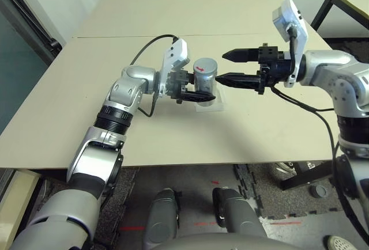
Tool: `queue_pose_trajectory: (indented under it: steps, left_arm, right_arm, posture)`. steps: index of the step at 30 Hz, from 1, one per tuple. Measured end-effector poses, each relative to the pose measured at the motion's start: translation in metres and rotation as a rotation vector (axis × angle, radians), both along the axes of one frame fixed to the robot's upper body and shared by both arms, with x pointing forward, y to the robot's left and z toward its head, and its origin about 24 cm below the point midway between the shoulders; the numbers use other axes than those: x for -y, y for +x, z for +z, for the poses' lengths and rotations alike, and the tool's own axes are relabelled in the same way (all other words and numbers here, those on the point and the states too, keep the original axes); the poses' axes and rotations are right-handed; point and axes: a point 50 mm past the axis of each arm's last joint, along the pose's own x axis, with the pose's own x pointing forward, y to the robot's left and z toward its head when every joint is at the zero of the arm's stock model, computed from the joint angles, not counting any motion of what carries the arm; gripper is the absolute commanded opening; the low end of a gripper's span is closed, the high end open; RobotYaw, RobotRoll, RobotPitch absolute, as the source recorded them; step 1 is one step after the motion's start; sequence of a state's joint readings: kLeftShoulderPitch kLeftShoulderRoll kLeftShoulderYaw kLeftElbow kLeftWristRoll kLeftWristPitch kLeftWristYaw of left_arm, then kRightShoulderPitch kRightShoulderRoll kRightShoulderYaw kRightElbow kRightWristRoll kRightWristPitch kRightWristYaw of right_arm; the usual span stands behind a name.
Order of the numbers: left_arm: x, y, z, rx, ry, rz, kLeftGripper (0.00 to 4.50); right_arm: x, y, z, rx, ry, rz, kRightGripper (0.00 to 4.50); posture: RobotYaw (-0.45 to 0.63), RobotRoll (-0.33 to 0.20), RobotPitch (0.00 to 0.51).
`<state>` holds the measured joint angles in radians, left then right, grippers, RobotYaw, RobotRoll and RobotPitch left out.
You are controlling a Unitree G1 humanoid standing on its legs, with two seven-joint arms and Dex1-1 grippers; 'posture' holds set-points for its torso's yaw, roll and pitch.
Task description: Pour the medicine from the bottle into the box.
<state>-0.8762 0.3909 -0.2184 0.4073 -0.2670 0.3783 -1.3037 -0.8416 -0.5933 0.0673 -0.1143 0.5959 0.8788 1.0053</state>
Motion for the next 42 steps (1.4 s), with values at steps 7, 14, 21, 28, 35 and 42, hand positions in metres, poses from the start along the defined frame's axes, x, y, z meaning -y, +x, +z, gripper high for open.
queue_pose_trajectory:
  steps: [7, 14, 21, 28, 35, 42]
  left_arm:
    - [0.003, 0.000, -0.001, -0.002, -0.003, -0.010, 2.54]
    - [0.007, -0.001, -0.002, -0.005, -0.006, -0.022, 2.54]
    - [0.007, -0.001, -0.002, -0.004, -0.003, -0.020, 2.54]
    - [0.006, -0.001, -0.002, -0.001, 0.001, -0.016, 2.54]
    - [0.006, -0.001, 0.000, 0.006, -0.001, -0.027, 2.54]
    - [0.005, 0.001, 0.004, 0.036, -0.002, -0.014, 2.54]
  right_arm:
    - [-0.012, 0.006, -0.002, -0.002, -0.024, 0.013, 4.50]
    - [-0.021, 0.014, -0.005, 0.004, -0.046, 0.004, 4.50]
    - [-0.029, 0.018, -0.004, 0.032, -0.044, 0.010, 3.21]
    - [-0.032, 0.016, -0.005, 0.020, -0.043, 0.024, 2.58]
    - [-0.031, 0.014, 0.000, -0.019, -0.042, 0.017, 2.58]
    - [-0.029, 0.021, 0.014, -0.017, 0.002, -0.025, 2.58]
  posture:
    - [-0.06, 0.000, 0.094]
    - [-0.05, 0.000, 0.094]
    - [-0.05, 0.000, 0.094]
    - [-0.06, 0.000, 0.095]
    - [-0.06, 0.000, 0.092]
    - [-0.06, 0.000, 0.088]
